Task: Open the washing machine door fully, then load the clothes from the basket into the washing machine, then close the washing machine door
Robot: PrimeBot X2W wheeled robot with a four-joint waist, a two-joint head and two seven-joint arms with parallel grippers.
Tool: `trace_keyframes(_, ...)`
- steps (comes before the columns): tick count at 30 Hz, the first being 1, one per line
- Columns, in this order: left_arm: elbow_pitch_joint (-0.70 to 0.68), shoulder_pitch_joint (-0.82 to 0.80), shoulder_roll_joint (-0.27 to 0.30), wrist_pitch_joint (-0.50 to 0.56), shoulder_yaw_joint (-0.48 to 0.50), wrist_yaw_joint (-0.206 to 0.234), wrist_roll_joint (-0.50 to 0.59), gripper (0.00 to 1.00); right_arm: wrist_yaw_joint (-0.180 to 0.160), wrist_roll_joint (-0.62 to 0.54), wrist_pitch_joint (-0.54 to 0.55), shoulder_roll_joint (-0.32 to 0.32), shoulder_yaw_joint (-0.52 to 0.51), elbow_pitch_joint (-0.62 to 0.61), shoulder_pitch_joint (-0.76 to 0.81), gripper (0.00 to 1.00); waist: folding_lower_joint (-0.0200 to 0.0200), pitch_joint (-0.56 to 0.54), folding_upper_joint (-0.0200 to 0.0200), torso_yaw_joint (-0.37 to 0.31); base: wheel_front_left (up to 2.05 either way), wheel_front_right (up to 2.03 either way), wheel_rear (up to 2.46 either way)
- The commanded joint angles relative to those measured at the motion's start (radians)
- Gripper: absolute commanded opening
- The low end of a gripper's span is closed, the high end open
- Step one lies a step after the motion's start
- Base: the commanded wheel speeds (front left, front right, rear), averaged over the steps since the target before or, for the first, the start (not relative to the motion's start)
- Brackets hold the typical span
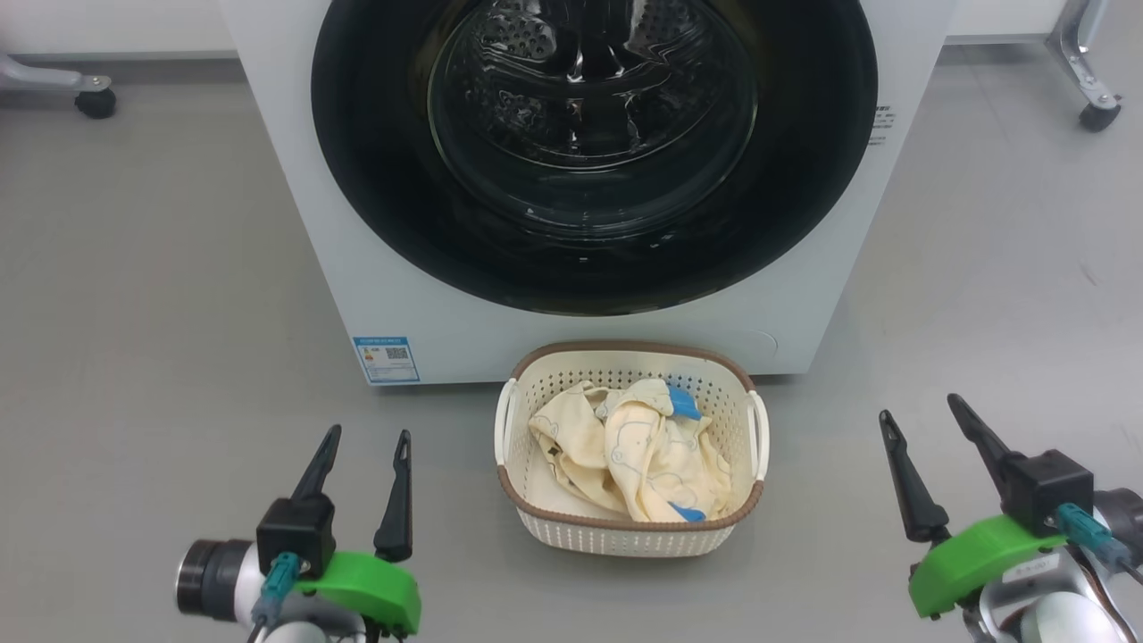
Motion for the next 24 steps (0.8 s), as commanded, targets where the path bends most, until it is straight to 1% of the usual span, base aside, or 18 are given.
trace_keyframes(1,-0.025,-0.052,0.014,-0.014,0.033,0.007,0.005,1.0,-0.003,-0.006,-0.015,-0.017,0.02,-0.037,-0.038,1.0,0.0,0.001,0.0,0.0,0.0,0.0,0.0)
trace_keyframes(19,0.0,-0.06,0.014,-0.014,0.027,0.01,0.008,1.0,-0.003,-0.005,-0.021,-0.008,0.009,-0.033,-0.041,1.0,0.0,0.01,0.0,-0.002,0.0,0.01,-0.01)
trace_keyframes(24,-0.006,-0.061,0.014,-0.014,0.023,0.009,0.012,1.0,-0.003,-0.004,-0.022,-0.007,0.006,-0.033,-0.041,1.0,0.0,0.009,0.0,0.0,0.25,0.33,-0.58)
